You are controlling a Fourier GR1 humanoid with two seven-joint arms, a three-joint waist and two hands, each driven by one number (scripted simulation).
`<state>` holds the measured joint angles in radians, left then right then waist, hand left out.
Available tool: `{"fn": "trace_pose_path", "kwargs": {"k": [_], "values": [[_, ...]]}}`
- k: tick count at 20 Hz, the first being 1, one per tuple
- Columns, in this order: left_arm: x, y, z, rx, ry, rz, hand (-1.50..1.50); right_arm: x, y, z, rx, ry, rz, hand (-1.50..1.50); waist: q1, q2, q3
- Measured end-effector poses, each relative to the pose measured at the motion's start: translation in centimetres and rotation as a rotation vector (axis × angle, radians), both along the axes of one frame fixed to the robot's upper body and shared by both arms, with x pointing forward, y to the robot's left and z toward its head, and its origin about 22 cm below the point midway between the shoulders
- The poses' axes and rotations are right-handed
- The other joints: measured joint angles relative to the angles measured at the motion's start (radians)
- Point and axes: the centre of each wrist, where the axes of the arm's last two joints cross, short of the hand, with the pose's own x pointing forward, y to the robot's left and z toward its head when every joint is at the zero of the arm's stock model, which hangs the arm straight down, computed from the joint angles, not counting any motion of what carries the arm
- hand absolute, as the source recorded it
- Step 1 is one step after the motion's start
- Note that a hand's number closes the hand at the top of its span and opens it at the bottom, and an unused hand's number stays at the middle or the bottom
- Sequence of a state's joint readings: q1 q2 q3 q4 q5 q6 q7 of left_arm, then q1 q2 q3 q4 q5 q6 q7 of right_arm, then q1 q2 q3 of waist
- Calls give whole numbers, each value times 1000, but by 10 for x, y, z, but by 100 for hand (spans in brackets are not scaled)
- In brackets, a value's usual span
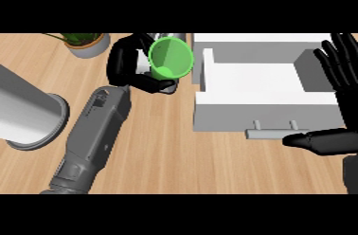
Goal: Pick up the cup, place it into the drawer and close the drawer
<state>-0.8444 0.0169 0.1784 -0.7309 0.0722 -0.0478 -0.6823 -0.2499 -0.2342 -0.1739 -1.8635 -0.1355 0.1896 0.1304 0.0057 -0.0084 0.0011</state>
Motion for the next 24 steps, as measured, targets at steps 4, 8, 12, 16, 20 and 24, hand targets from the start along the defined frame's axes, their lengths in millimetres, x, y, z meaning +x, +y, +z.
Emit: {"fn": "trace_pose_path", "kwargs": {"k": [4,8,12,16,20,24], "values": [[9,-33,50,37,-3,-15,150,7,-3,1,-1,-1,2,-150,-8,4,0],[15,-66,92,74,14,1,150,6,2,-3,-2,-4,3,-150,-21,7,0],[20,-92,117,123,79,17,150,9,3,-8,2,-17,8,-150,-34,12,0],[25,-109,118,186,161,45,150,14,1,-9,1,-24,26,-150,-53,18,0],[28,-118,112,260,226,78,150,16,7,-6,2,-35,52,-150,-84,26,0],[30,-118,99,348,294,71,150,18,15,1,1,-51,84,-150,-121,36,1]]}}
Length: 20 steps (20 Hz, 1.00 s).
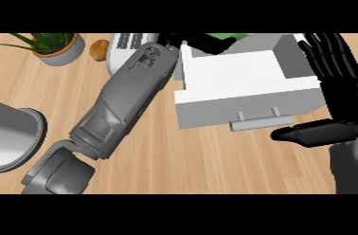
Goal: Pick up the cup, place it into the drawer and close the drawer
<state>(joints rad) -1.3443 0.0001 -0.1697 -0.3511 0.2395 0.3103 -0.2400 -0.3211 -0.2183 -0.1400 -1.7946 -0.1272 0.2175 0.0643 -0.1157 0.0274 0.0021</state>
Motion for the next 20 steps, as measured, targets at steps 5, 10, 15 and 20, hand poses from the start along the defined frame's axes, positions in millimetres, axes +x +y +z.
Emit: {"fn": "trace_pose_path", "kwargs": {"k": [5,10,15,20], "values": [[-1,2,-17,84,71,-31,150,4,7,1,1,-12,41,-150,-38,10,0],[-4,6,-32,94,92,-49,-150,9,16,8,-5,-22,90,-150,-69,17,0],[-6,7,-37,-18,80,-58,-150,12,33,9,14,-9,236,150,-84,22,-1],[-7,4,-27,-166,20,-100,-150,12,51,10,-20,11,463,150,-82,21,-2]]}}
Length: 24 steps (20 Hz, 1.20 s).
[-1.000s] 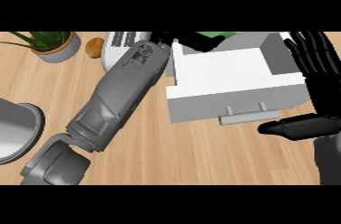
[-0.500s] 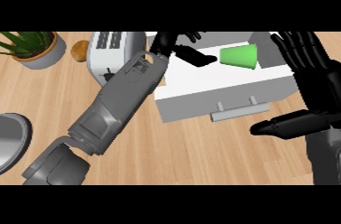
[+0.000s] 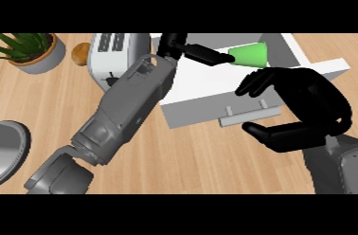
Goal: Pick up the cup, place it into the drawer and close the drawer
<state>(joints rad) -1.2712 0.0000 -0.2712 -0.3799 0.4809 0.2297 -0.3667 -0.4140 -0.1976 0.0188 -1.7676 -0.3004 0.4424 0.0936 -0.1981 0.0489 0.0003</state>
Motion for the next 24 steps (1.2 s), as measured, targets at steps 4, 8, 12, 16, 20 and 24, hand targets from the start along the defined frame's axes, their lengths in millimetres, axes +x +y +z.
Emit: {"fn": "trace_pose_path", "kwargs": {"k": [4,8,12,16,20,24], "values": [[0,-1,5,-93,-38,32,-150,-3,2,-4,-172,44,112,150,19,-10,-1],[0,0,4,-140,-53,74,-150,-9,-5,-12,-385,79,142,-150,50,-20,0],[1,1,3,-162,-46,91,-150,-15,-8,-16,-567,46,63,-150,95,-28,1],[1,6,-5,-202,-48,103,-150,-21,-6,-44,-686,51,-30,-150,136,-33,1],[-2,14,-20,-232,-46,94,-150,-8,3,-81,-793,88,-80,-150,181,-37,1],[-3,25,-24,-264,-40,90,-150,9,11,-119,-892,122,-72,150,219,-39,1]]}}
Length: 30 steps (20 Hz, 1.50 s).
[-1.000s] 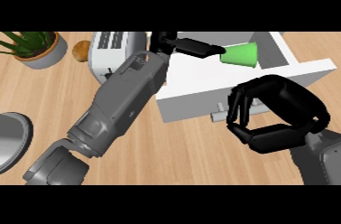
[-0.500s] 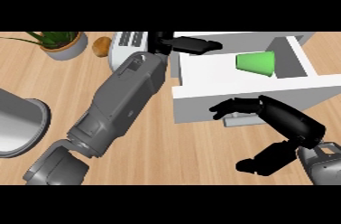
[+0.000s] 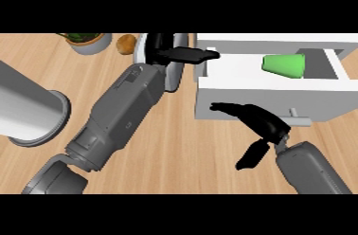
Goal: Pick up the cup, place it into the drawer and close the drawer
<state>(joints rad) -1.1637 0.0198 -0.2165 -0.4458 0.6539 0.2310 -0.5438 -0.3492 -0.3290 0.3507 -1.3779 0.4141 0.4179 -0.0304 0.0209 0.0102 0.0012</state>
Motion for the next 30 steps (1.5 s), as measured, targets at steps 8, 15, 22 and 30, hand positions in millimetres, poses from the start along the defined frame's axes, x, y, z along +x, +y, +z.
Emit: {"fn": "trace_pose_path", "kwargs": {"k": [8,15,22,30], "values": [[-7,32,-18,-39,-2,-12,-150,48,-20,-40,-55,-18,-82,150,65,-2,-1],[-13,65,-30,-52,0,-28,-150,90,-46,-21,47,-121,-196,150,105,10,3],[-17,89,-33,-43,3,-51,-150,99,-62,-15,150,-88,-221,150,124,10,5],[-21,94,-36,-43,1,-88,-150,98,-78,-9,233,-15,-201,150,142,16,8]]}}
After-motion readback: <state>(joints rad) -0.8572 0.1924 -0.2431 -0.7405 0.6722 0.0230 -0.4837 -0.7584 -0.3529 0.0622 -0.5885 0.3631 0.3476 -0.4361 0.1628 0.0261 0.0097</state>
